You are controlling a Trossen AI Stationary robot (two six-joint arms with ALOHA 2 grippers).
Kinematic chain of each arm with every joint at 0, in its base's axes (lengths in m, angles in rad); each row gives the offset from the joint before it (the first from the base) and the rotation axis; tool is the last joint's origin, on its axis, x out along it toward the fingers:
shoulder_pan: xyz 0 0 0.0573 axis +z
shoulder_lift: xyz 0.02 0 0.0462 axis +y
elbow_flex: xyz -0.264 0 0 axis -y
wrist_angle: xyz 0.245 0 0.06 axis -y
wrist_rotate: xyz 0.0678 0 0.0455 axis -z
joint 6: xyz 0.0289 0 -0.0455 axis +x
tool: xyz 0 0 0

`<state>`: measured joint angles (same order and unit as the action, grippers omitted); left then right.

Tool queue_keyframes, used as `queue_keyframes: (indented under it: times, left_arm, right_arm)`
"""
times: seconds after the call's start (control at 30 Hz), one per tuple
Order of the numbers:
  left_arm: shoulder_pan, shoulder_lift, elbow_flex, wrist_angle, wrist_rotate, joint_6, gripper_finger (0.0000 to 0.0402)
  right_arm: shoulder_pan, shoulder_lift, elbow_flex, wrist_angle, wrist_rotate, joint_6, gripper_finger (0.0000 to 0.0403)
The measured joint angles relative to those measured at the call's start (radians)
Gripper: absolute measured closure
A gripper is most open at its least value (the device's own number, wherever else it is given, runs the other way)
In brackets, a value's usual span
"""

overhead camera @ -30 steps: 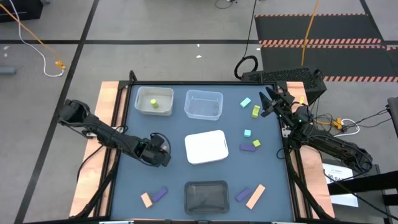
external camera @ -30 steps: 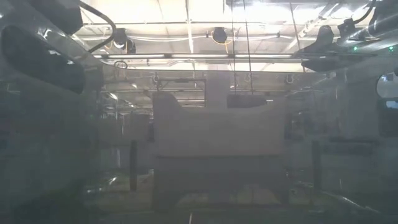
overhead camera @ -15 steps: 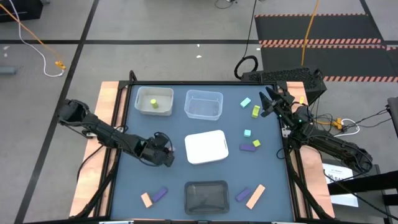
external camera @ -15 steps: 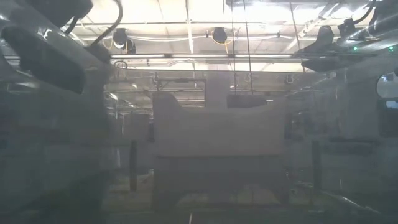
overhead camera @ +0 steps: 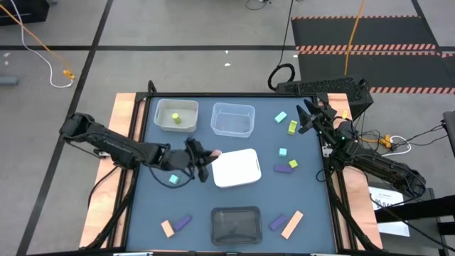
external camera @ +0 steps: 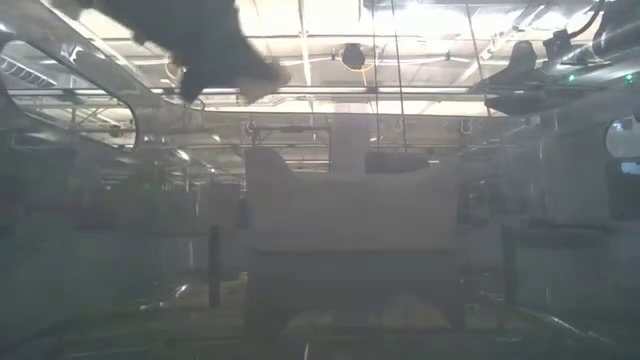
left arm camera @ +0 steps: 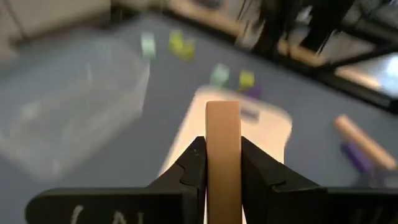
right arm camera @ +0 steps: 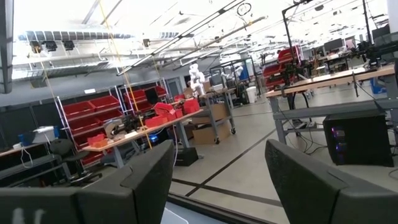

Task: Sort & place blocks by color
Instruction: Put the top brown block into the transparent bin

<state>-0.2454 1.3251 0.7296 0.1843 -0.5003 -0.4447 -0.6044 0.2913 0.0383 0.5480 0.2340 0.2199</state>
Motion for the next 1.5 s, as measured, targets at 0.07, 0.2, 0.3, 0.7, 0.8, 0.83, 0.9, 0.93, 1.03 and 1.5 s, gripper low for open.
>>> queue_keyframes:
  times: [0.07,0.2,0.3,0.7,0.8,0.83,0.9,0.93,1.03,1.5]
  left_arm:
    - [0.022,0.000,0.000,0.107,0.000,0.094,0.0344]
    - [0.048,0.000,0.000,0.319,-0.001,0.282,0.0344]
    - [0.057,0.000,0.000,0.427,0.016,0.399,0.0344]
    - [0.082,0.000,0.000,0.515,0.113,0.546,0.0344]
    - [0.121,0.000,0.000,0.457,0.111,0.516,0.0344]
    - [0.141,0.000,0.000,0.427,0.111,0.488,0.0344]
    - [0.188,0.004,0.000,0.364,0.110,0.421,0.0344]
    - [0.215,0.013,0.000,0.339,0.112,0.386,0.0344]
    - [0.303,0.041,-0.001,0.262,0.155,0.274,0.0344]
    - [0.625,0.301,-0.001,0.283,0.427,0.061,0.0344]
  right_arm:
    - [0.000,0.000,0.000,0.000,0.000,0.000,0.0156]
    - [0.000,0.000,0.000,0.000,0.000,0.000,0.0156]
    - [0.000,0.000,0.000,0.001,0.000,0.000,0.0156]
    - [0.000,0.000,0.000,0.001,0.000,0.000,0.0156]
    - [0.000,0.000,0.000,0.001,0.000,0.000,0.0156]
    - [0.000,0.000,0.000,0.001,0.000,0.000,0.0156]
    - [0.000,0.000,0.000,0.001,0.000,0.000,0.0156]
    - [0.000,0.000,0.000,0.001,0.000,0.000,0.0156]
    - [0.000,0.000,0.000,0.001,0.000,0.000,0.0156]
    - [0.000,0.000,0.000,0.001,0.000,0.000,0.0156]
